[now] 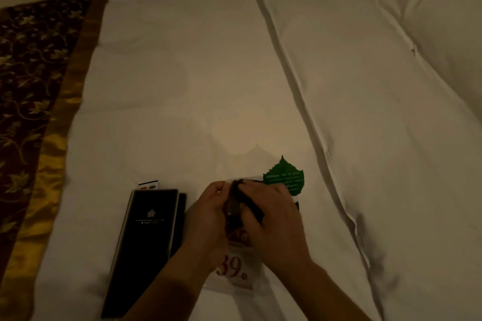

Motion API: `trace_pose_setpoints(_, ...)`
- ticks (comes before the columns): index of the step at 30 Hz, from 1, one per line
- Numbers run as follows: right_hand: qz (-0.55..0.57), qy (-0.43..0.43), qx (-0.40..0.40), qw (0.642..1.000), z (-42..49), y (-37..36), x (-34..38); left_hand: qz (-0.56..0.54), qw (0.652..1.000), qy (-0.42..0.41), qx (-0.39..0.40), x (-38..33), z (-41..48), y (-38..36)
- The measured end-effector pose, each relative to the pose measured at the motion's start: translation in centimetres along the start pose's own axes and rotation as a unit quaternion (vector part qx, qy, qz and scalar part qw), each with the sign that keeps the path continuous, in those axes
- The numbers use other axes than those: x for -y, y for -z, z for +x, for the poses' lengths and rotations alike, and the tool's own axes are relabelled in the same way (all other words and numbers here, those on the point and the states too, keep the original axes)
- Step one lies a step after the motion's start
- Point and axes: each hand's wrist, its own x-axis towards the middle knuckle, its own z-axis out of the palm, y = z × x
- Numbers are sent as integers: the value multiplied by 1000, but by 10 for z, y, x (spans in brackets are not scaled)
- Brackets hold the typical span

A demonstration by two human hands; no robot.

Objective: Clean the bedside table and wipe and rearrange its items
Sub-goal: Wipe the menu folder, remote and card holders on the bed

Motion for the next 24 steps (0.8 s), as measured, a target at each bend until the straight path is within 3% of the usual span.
trace_pose_setpoints(3,-75,-28,-55,995,4,15,-22,10,1000,-15,0,-4,-7,-1)
trace_pose_setpoints(7,-44,-113,-102,987,-2,34,-48,8,999,-27,-17,-6,-12,5)
trace_pose_setpoints(9,-58,-81,-76,992,-10,27,-36,7,1000,-24,-13,-4,-13,5)
trace_pose_setpoints(12,-91,47,-2,995,-20,8,-4,19,999,-29,18,0,-17,2)
trace_pose_setpoints(14,-123,105,3,987,-12,10,-5,27,999,-39,23,1,-21,3)
trace_pose_setpoints(19,-118,-49,-102,987,7,46,-42,23,998,-59,-17,-2,-26,13)
trace_pose_setpoints(24,-133,-15,-27,991,-28,29,-21,1,998,-58,-30,-2,-27,7)
